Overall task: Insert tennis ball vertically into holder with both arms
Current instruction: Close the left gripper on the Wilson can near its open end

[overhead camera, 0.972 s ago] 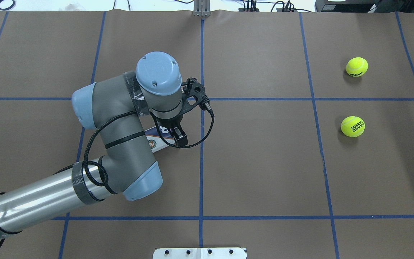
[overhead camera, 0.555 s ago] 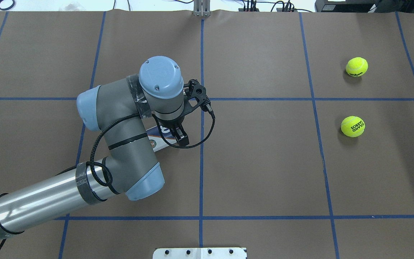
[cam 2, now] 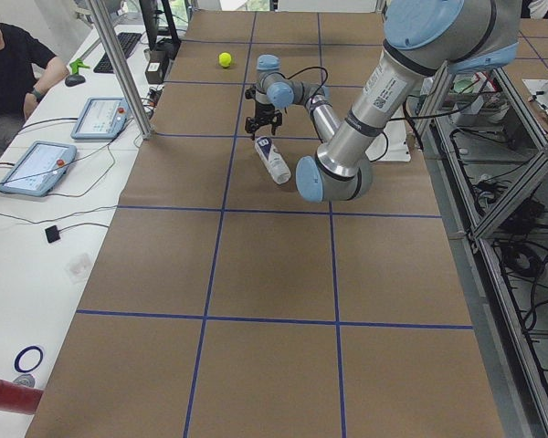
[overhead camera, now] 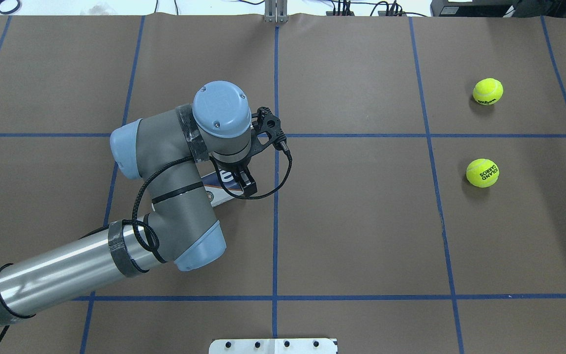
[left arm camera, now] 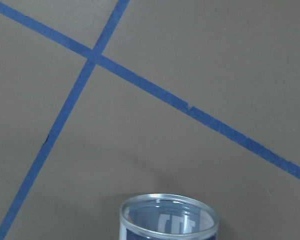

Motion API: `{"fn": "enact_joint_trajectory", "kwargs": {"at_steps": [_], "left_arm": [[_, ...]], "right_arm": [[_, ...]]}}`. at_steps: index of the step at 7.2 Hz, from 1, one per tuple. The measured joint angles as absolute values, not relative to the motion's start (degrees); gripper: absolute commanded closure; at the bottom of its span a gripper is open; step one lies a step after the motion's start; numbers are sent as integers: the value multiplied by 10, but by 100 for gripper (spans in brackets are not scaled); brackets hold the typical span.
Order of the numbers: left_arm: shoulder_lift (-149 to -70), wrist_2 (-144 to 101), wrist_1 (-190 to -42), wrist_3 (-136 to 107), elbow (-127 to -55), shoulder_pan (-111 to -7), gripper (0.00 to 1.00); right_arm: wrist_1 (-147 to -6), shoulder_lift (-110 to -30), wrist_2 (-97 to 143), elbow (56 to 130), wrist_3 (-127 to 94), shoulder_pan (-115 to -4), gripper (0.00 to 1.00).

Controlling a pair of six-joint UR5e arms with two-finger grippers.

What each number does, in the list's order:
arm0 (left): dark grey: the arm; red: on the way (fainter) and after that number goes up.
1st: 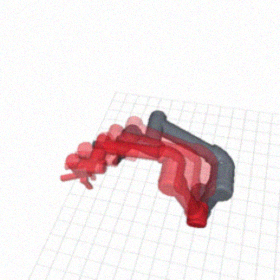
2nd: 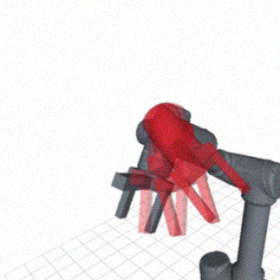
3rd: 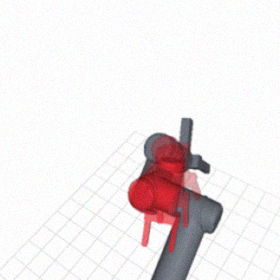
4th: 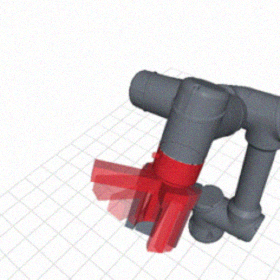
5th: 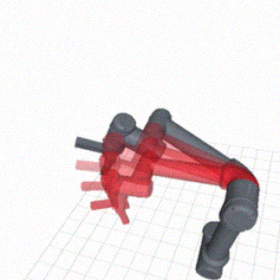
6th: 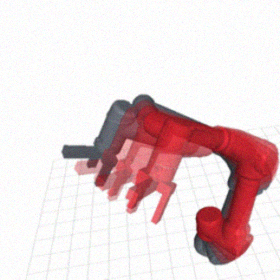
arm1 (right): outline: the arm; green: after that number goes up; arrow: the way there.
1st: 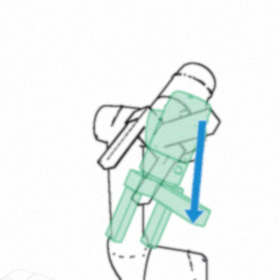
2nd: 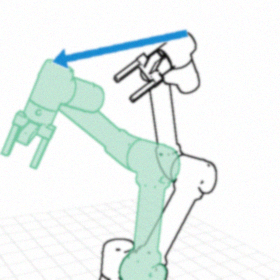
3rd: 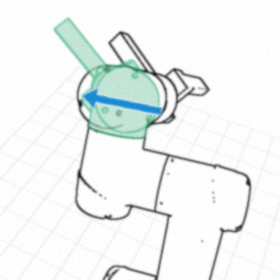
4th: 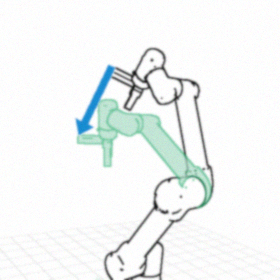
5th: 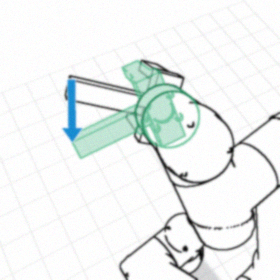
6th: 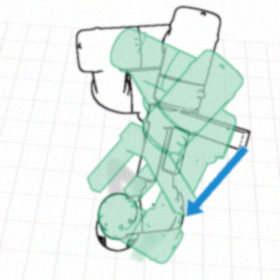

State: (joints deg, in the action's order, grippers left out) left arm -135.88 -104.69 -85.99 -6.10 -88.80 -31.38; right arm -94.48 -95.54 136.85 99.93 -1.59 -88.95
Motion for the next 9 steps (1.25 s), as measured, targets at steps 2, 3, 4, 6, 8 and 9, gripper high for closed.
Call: {"fn": "enact_joint_trajectory", "kwargs": {"at_steps": [2, 3, 4, 6, 8, 9], "left_arm": [[-1359, -1045, -874, -62, -876, -313, 1], [-1359, -1045, -886, -62, -868, -313, 1], [-1359, -1045, -893, -62, -863, -313, 1], [-1359, -1045, -897, -62, -859, -313, 1], [-1361, -1045, -899, -62, -852, -312, 1], [-1361, -1045, -899, -62, -850, -311, 1]], "right_arm": [[-945, -955, 1368, 998, -16, -889, 0], [-945, -955, 1368, 997, -16, -889, 0], [-945, -955, 1368, 997, -16, -889, 0], [-945, -953, 1368, 996, -15, -889, 0], [-945, -952, 1368, 994, -15, -889, 0], [-945, -952, 1368, 993, -15, -889, 0]]}}
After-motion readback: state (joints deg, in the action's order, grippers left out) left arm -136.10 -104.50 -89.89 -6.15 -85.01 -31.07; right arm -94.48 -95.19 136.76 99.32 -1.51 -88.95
